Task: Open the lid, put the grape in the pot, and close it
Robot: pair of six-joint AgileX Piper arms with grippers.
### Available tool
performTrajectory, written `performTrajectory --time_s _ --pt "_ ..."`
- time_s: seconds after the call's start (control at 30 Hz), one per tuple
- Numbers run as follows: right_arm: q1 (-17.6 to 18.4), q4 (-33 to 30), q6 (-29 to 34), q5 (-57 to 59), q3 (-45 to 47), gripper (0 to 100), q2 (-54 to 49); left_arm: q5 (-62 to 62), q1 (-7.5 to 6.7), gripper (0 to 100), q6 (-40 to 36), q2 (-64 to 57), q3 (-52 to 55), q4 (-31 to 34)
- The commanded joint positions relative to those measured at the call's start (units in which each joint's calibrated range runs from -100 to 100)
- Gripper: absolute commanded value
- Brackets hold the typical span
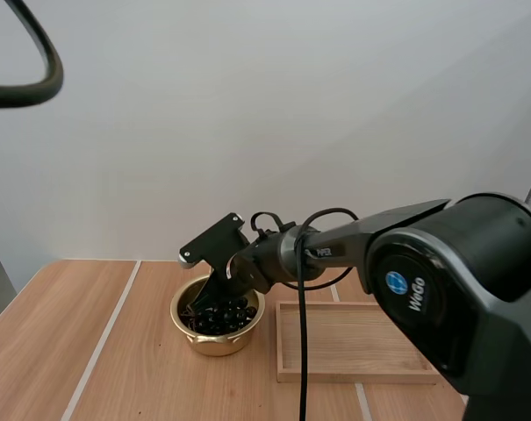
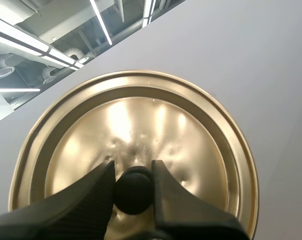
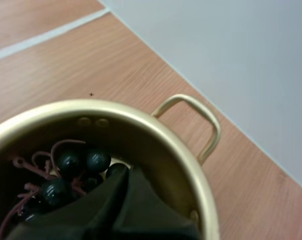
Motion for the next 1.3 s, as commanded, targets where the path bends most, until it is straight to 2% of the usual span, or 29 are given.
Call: performTrajectory --time_s 0.0,0.17,0.3,0.5,0.67,0.87,0.97,1.07,1.27 --pt "-0.1 0.0 0.0 -0.9 -0.3 0 2.7 0.0 -0.21 0 -0.6 -0.2 0.3 1.0" --pt "-0.1 -1.4 0.0 1.0 -0.3 0 4.8 0.0 -0.21 0 -0.8 -0.2 0.3 1.0" --pt "-0.1 1.0 0.0 3.1 -0.3 0 -0.6 0.0 -0.21 0 -0.8 -0.2 0.3 1.0" --pt "-0.2 2.6 0.0 11.6 -0.3 0 -14.6 0.0 -0.21 0 -0.8 -0.2 0.3 1.0" --pt "-0.9 3.0 0.0 31.7 0.2 0 -31.5 0.0 -0.21 0 -0.8 -0.2 0.3 1.2" --pt "-1.8 1.9 0.0 45.0 4.6 0 -51.2 0.0 -0.21 0 0.7 0.6 1.5 1.2" --pt "-1.8 1.6 -1.1 56.4 5.4 0 -61.6 0.0 -0.21 0 0.9 0.8 6.6 1.2" --pt "-1.9 0.8 -2.0 65.3 5.4 0 -71.7 0.0 -0.21 0 2.8 1.6 16.7 -0.5" --pt "-5.5 0.8 -4.3 74.0 5.4 0 -81.3 0.0 -0.21 0 4.7 4.7 35.3 -3.1"
